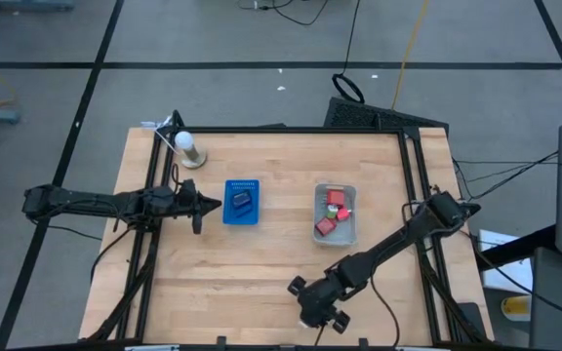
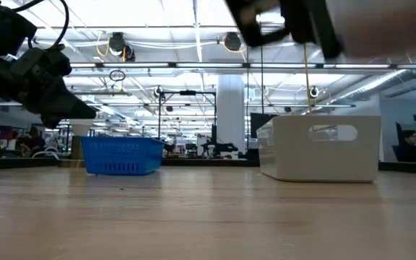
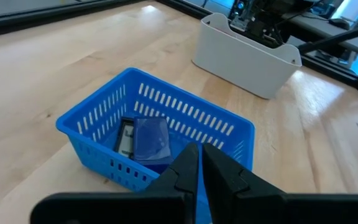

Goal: Pick & Place Office items
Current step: Put the blue charger adapter into the gray bin

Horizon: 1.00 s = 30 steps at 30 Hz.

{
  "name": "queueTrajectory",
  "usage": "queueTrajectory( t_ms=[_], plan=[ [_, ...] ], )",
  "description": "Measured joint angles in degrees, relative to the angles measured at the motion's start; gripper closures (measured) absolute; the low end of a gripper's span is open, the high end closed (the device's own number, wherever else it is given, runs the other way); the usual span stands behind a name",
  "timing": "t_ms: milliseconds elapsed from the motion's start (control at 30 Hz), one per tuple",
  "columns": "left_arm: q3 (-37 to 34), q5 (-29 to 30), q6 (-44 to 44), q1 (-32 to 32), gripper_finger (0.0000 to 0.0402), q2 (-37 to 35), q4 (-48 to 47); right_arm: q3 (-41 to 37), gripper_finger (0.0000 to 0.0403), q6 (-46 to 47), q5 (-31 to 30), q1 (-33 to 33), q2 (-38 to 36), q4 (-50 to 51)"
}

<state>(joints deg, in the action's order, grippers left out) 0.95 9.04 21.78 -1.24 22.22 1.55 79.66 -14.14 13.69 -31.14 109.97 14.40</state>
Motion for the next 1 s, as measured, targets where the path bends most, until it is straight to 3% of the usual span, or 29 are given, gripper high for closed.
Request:
queueTrajectory(
  t_ms=[233,400,667,800,1000],
  plan=[
    [-0.01,-1.09,-0.01,0.01,0.0380,0.00,-0.12,-1.00,0.0275,1.28,-0.13,-0.03,-10.29,-0.99],
    [-0.02,-1.71,0.17,-0.01,0.0380,0.02,-0.12,-7.77,0.0273,2.88,-3.22,1.59,-21.14,-3.89],
    [-0.04,-1.73,0.17,0.00,0.0380,0.02,-0.10,-31.12,0.0272,6.29,-9.34,7.52,-45.49,-18.65],
    [-0.04,-1.63,-0.10,0.01,0.0380,0.02,-0.09,-43.27,0.0272,8.48,-16.89,9.89,-57.87,-26.61],
    [-0.05,-1.55,-0.02,-0.01,0.0380,0.02,-0.06,-54.11,0.0272,12.22,-24.37,13.65,-71.01,-28.69]
  ],
)
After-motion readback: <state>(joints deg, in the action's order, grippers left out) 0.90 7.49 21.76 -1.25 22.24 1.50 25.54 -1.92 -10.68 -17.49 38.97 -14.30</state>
